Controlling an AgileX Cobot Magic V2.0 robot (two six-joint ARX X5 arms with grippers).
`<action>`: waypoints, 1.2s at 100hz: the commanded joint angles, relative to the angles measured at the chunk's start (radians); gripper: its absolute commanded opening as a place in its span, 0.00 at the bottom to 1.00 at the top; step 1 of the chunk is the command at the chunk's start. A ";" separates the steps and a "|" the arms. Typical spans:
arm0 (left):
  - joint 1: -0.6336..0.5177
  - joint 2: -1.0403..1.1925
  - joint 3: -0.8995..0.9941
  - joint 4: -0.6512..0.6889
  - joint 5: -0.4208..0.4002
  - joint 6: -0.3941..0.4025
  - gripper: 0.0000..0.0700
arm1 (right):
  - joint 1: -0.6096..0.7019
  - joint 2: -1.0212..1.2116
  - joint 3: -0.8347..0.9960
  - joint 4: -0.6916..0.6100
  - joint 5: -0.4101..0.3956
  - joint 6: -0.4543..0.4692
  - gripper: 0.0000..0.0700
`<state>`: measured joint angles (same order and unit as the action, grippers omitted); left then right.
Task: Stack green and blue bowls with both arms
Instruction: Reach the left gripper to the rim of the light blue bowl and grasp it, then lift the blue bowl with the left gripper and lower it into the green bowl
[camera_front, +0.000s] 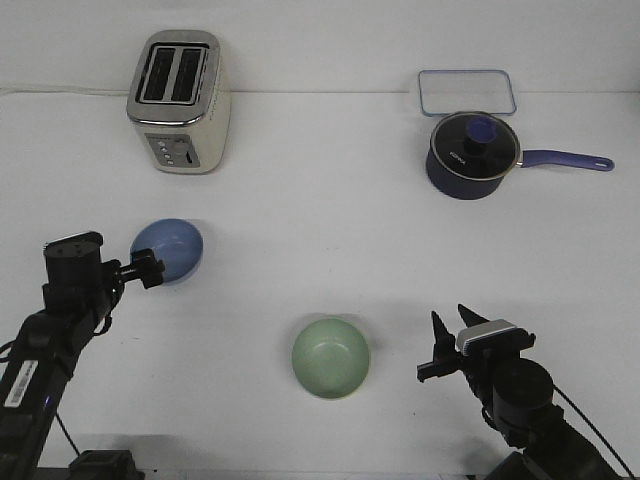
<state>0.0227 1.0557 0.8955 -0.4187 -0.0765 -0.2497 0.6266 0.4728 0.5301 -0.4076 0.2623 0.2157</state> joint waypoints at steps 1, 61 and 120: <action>0.016 0.055 0.014 0.012 -0.003 -0.006 0.78 | 0.007 0.004 0.000 0.006 -0.001 -0.003 0.43; 0.076 0.396 0.014 0.172 0.130 -0.031 0.00 | 0.007 0.004 0.000 0.002 -0.003 -0.003 0.43; -0.049 0.153 0.048 0.148 0.354 0.002 0.02 | 0.007 0.004 0.000 0.003 -0.003 0.001 0.43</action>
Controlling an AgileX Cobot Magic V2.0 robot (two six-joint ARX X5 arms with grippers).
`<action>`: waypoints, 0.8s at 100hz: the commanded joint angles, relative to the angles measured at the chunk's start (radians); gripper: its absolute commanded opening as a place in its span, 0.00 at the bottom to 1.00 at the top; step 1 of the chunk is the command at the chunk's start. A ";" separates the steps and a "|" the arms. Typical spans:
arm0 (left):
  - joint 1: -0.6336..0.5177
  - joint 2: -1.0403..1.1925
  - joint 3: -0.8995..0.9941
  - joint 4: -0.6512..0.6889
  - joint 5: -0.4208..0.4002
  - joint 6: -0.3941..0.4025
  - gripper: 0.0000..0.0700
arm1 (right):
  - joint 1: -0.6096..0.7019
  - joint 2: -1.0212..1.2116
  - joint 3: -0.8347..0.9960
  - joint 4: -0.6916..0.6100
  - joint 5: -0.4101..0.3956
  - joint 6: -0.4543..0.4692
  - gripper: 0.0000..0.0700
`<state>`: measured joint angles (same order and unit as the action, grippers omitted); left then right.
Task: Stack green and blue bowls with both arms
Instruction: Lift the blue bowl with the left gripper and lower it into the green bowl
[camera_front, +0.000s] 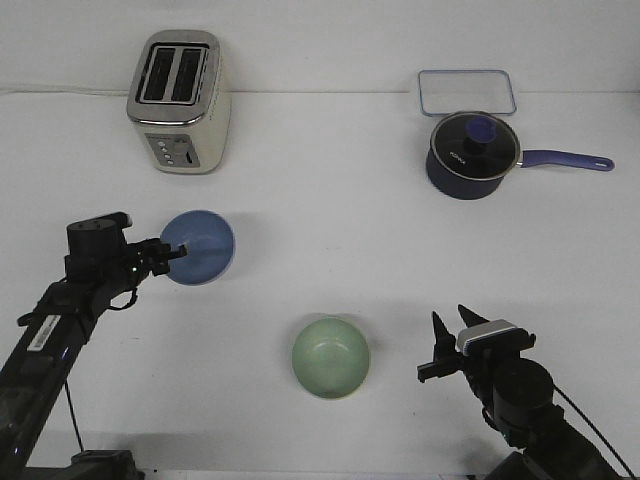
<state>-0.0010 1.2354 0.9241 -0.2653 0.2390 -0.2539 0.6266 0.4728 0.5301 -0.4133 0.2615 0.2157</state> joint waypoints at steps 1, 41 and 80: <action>-0.032 -0.034 0.019 -0.008 0.045 0.006 0.02 | 0.007 0.004 0.000 0.008 -0.002 0.001 0.43; -0.449 -0.140 0.019 -0.047 0.107 -0.042 0.02 | 0.007 0.004 0.000 0.008 -0.010 0.023 0.43; -0.714 0.039 0.019 -0.006 0.038 -0.023 0.02 | 0.007 0.004 0.000 0.007 -0.010 0.023 0.43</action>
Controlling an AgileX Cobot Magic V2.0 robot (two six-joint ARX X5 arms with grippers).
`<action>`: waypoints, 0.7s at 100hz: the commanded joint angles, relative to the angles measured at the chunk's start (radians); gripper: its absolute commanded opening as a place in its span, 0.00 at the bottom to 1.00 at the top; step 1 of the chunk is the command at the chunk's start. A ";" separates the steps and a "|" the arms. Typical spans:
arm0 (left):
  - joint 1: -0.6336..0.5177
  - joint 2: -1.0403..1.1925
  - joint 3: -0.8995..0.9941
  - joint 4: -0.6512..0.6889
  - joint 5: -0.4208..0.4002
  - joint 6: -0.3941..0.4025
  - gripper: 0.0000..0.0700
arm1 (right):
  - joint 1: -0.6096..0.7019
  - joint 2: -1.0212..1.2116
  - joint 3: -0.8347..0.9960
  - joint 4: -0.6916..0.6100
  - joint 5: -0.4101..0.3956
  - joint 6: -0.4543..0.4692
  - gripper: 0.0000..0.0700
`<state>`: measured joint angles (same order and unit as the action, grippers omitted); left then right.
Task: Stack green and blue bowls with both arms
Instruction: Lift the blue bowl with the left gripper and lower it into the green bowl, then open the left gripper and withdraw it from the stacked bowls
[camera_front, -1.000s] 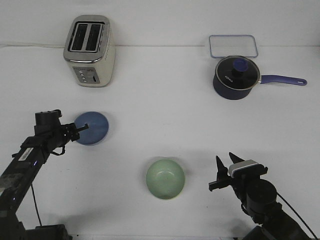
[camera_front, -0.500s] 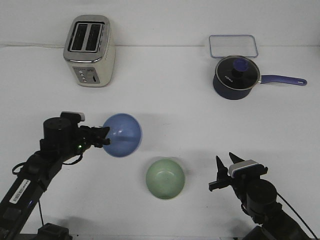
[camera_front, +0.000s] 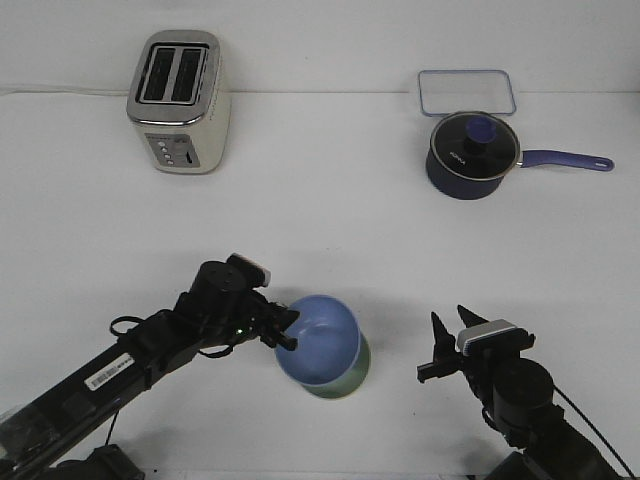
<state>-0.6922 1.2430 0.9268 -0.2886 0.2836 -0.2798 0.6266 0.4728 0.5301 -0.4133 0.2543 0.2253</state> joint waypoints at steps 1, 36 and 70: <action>-0.026 0.036 0.017 0.019 -0.007 0.003 0.02 | 0.007 0.004 0.000 0.007 -0.003 0.013 0.43; -0.080 0.116 0.017 0.052 -0.029 0.018 0.36 | 0.007 0.004 0.000 0.007 -0.002 0.013 0.43; 0.010 -0.001 0.017 0.055 -0.163 0.076 0.49 | 0.007 0.006 0.000 0.008 0.011 0.008 0.43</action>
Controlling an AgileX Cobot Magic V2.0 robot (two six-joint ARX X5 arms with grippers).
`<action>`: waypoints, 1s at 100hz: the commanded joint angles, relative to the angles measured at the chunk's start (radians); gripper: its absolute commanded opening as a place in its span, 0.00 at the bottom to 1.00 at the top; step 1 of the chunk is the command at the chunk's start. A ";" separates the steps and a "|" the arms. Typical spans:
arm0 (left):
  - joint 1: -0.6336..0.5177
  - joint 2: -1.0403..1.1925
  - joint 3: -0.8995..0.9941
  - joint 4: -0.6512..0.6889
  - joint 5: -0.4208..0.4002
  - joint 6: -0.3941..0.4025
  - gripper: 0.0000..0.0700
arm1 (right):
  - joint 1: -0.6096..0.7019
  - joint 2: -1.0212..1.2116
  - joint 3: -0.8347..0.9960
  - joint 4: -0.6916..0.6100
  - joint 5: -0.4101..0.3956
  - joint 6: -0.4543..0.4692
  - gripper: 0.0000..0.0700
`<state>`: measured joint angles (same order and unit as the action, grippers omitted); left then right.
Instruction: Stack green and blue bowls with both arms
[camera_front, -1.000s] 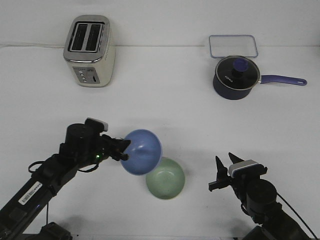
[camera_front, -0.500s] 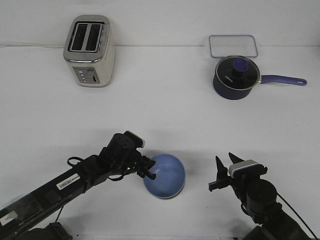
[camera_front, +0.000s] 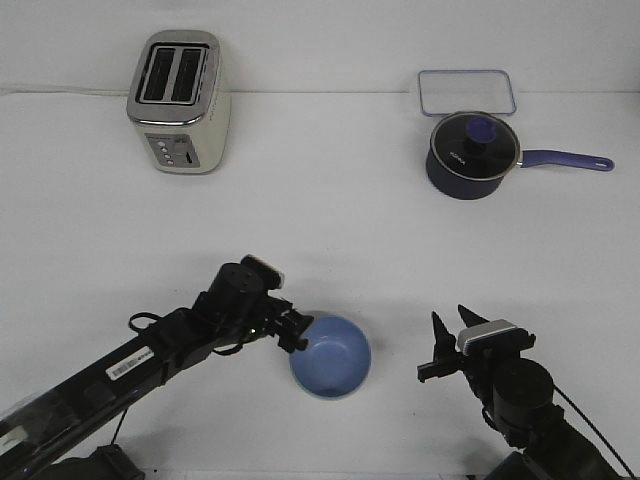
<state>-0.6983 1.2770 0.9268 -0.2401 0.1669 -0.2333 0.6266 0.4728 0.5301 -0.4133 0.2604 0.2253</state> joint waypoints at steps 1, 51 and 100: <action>0.023 -0.044 0.017 0.007 -0.055 0.033 0.48 | 0.007 0.006 0.000 0.008 0.006 0.008 0.43; 0.323 -0.599 -0.095 -0.092 -0.403 0.183 0.02 | 0.007 -0.148 -0.019 0.000 0.062 -0.022 0.00; 0.370 -1.096 -0.438 0.139 -0.406 0.214 0.02 | 0.008 -0.343 -0.076 0.077 0.080 -0.066 0.00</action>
<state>-0.3275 0.1909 0.4755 -0.1146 -0.2344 -0.0349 0.6273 0.1261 0.4534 -0.3473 0.3408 0.1680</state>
